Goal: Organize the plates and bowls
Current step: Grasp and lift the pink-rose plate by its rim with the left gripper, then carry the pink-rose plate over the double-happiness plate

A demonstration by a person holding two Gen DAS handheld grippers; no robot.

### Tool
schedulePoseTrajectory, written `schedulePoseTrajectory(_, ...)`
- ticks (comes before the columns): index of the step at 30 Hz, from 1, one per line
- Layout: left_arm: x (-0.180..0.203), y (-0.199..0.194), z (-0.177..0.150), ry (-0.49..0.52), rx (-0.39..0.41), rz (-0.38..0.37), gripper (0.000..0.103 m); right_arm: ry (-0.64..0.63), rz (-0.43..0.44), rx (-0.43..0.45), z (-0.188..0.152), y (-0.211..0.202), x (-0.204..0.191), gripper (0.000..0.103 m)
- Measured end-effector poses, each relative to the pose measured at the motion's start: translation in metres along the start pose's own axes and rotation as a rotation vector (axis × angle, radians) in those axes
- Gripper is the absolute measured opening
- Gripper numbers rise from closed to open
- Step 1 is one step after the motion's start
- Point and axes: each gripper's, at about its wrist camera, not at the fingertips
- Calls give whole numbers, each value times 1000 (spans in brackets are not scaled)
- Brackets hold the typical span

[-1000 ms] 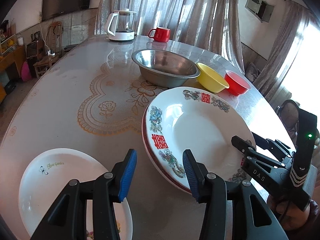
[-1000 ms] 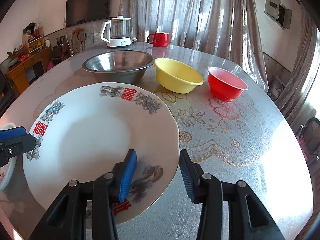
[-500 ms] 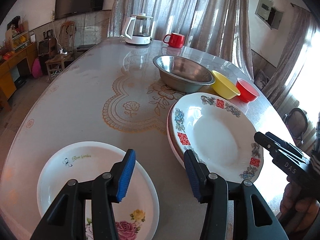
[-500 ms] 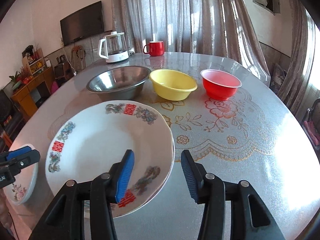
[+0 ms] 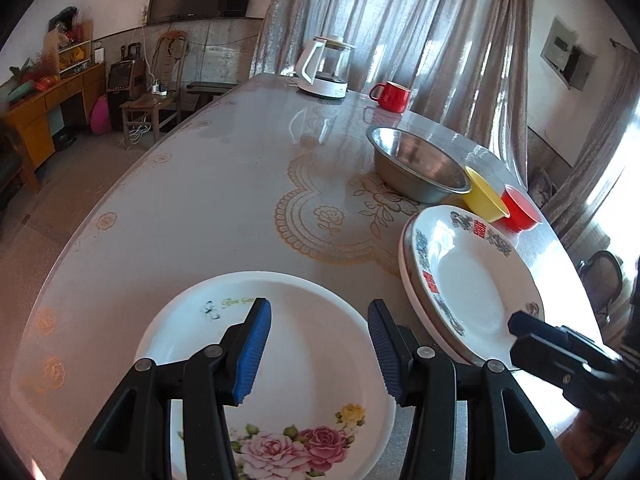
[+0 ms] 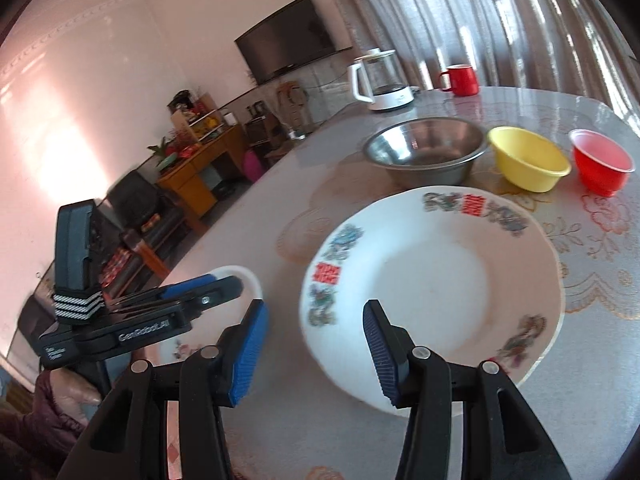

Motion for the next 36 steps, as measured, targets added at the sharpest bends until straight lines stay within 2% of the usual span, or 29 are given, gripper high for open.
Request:
schedulePoseTrajectory(3, -21, -7, -3, -46, 11, 24, 51, -18, 83, -63, -7, 13, -15, 50)
schedulePoseTrajectory(7, -49, -16, -11, -107, 20, 55, 51, -27, 140, -143, -17, 35, -31, 50)
schedulePoseTrajectory(13, -85, -21, -34, -170, 5, 83, 50, -37, 150, -222, -31, 63, -43, 50)
schedulePoseTrajectory(16, -93, -22, -49, -182, -9, 61, 43, -44, 130, -245, -36, 75, -46, 51)
schedulePoseTrajectory(24, -88, -14, -64, -158, -23, -6, 32, -43, 87, -256, -38, 94, -43, 51)
schedulePoseTrajectory(28, -82, -11, -60, -132, -13, -3, 29, -69, 66, -247, -36, 101, -46, 41)
schedulePoseTrajectory(30, -79, -8, -59, -128, -8, -13, 27, -86, 52, -234, -37, 105, -50, 41)
schedulePoseTrajectory(33, -72, -7, -60, -105, 4, 33, 27, -106, 27, -214, -36, 104, -50, 35)
schedulePoseTrajectory(36, -74, -8, -62, -132, 10, 11, 27, -112, 14, -209, -36, 101, -48, 35)
Point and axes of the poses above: each gripper's, at about its wrist camera, not at the fingertips, and y roughly the way its jaws point, x to its right, z to its top, and after that the axes turned 10 degrees about y, right-handed
